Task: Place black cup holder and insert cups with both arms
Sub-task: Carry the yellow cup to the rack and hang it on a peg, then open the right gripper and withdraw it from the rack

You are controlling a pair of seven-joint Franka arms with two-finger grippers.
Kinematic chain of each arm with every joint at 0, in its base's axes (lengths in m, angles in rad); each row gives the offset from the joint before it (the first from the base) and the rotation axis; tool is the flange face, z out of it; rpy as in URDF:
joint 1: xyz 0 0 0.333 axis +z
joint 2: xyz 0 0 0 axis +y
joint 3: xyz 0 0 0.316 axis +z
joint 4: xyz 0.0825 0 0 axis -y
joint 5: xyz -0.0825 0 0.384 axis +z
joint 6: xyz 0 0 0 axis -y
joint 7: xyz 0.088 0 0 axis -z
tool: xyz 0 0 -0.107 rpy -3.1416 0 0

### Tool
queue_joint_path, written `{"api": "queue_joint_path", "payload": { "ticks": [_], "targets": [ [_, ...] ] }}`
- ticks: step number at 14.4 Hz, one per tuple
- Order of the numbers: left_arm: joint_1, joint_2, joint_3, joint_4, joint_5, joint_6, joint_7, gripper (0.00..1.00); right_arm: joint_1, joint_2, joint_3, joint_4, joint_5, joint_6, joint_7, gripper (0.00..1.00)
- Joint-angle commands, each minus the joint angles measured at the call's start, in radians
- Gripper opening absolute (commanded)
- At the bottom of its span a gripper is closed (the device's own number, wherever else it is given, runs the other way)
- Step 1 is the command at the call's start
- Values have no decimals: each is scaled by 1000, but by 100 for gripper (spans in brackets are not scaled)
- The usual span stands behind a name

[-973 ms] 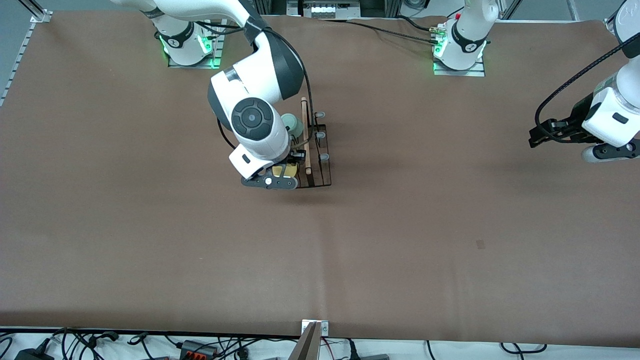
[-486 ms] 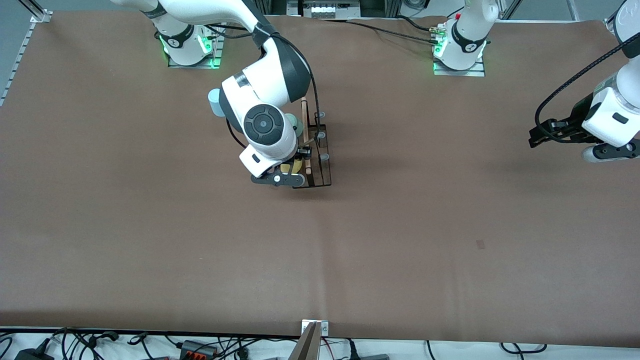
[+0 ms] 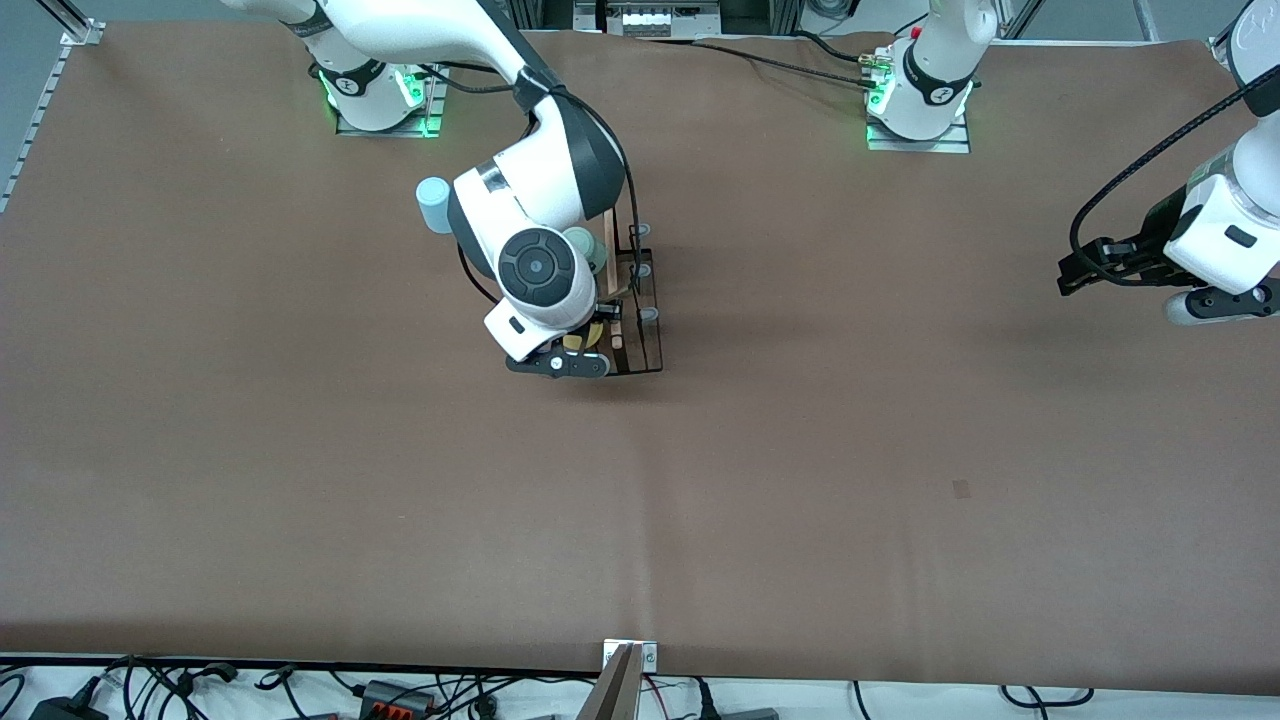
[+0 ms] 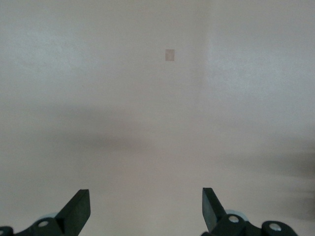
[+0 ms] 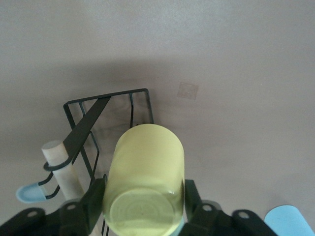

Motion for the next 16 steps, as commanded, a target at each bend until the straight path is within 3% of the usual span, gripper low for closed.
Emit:
{"api": "queue_joint_path", "payload": {
  "ticks": [1, 5, 13, 16],
  "targets": [
    [11, 7, -12, 19, -4, -7, -3, 100, -9, -16, -9, 8, 33, -2, 14, 100],
    [11, 7, -12, 19, -4, -7, -3, 100, -14, -98, -95, 12, 23, -9, -3, 100],
    [11, 7, -12, 19, -2, -7, -3, 100, -14, -129, -387, 41, 27, -16, -201, 100],
    [11, 7, -12, 19, -2, -7, -3, 100, -21, -147, -416, 41, 34, -16, -227, 100]
  ]
}}
